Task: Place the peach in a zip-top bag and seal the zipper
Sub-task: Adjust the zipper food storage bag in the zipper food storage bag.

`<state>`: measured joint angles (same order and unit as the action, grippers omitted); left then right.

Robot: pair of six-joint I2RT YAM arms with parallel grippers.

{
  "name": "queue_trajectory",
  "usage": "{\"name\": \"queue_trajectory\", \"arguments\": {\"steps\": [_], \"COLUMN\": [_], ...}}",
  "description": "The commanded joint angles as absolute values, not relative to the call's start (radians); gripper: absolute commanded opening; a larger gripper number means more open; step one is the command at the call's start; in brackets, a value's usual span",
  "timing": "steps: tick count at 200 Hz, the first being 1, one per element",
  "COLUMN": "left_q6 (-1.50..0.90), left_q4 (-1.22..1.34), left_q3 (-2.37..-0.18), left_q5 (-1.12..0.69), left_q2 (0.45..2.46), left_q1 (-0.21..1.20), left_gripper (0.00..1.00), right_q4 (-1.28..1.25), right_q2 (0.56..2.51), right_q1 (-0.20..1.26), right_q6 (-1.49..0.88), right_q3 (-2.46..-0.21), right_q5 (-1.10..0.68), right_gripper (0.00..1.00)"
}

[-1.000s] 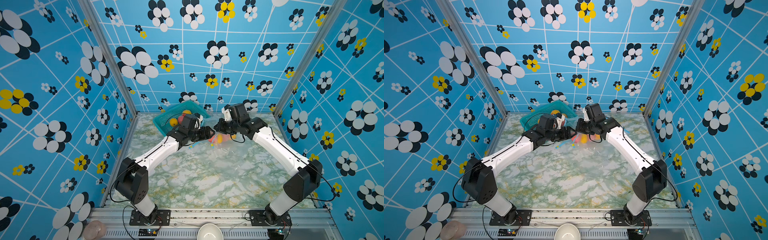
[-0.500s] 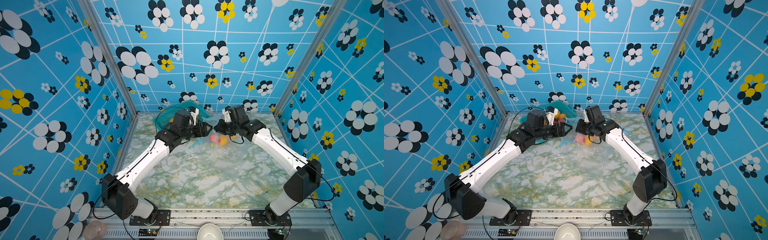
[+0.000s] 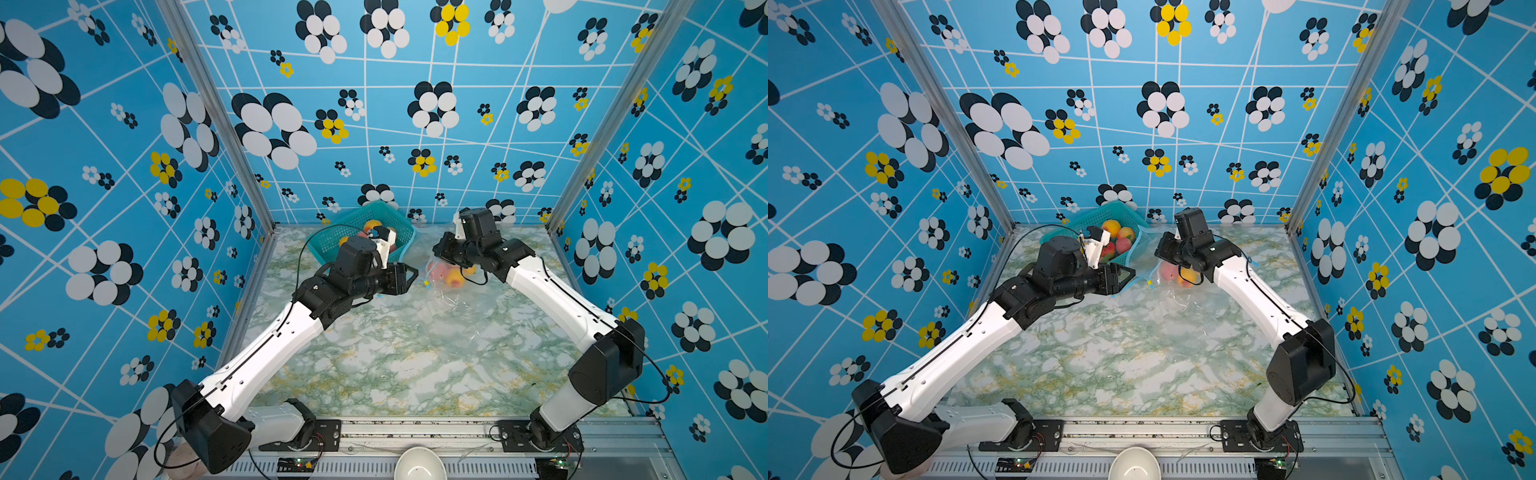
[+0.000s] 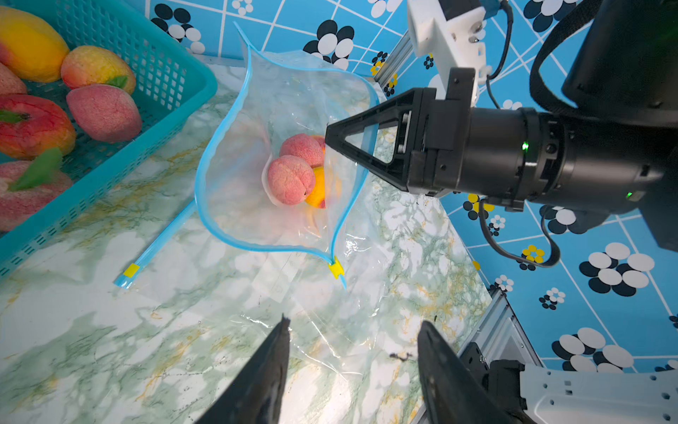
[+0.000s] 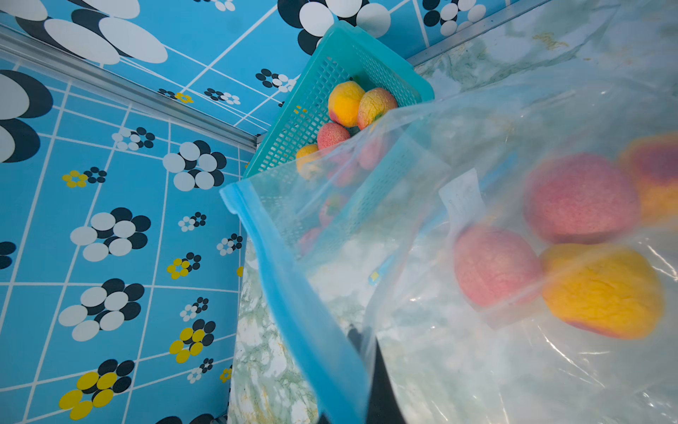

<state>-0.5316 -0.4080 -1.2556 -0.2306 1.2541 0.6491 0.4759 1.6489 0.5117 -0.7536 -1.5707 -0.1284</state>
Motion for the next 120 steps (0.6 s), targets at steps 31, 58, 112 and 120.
{"name": "queue_trajectory", "arguments": {"steps": [31,58,112,120], "left_q6": [-0.591,-0.592,-0.599,-0.598], "left_q4": [-0.212,-0.131,0.034,0.040], "left_q3": [-1.057,-0.992,-0.925,-0.927], "left_q5": [-0.163,-0.081,-0.016,-0.012], "left_q2": [1.180,1.175,1.157,1.161], "left_q1": [0.667,0.696,0.744,0.745], "left_gripper": [0.49,0.44,0.38,0.38], "right_q4": [0.430,0.400,0.363,0.359], "right_q2": [1.639,1.647,1.667,1.667], "right_q1": [0.505,0.506,0.505,0.505], "right_q6": [-0.789,-0.823,-0.879,-0.884], "right_q3": [-1.630,-1.629,-1.621,-1.622], "right_q5": [-0.123,-0.126,-0.127,-0.126], "right_gripper": [0.00,0.00,0.00,0.00]}}
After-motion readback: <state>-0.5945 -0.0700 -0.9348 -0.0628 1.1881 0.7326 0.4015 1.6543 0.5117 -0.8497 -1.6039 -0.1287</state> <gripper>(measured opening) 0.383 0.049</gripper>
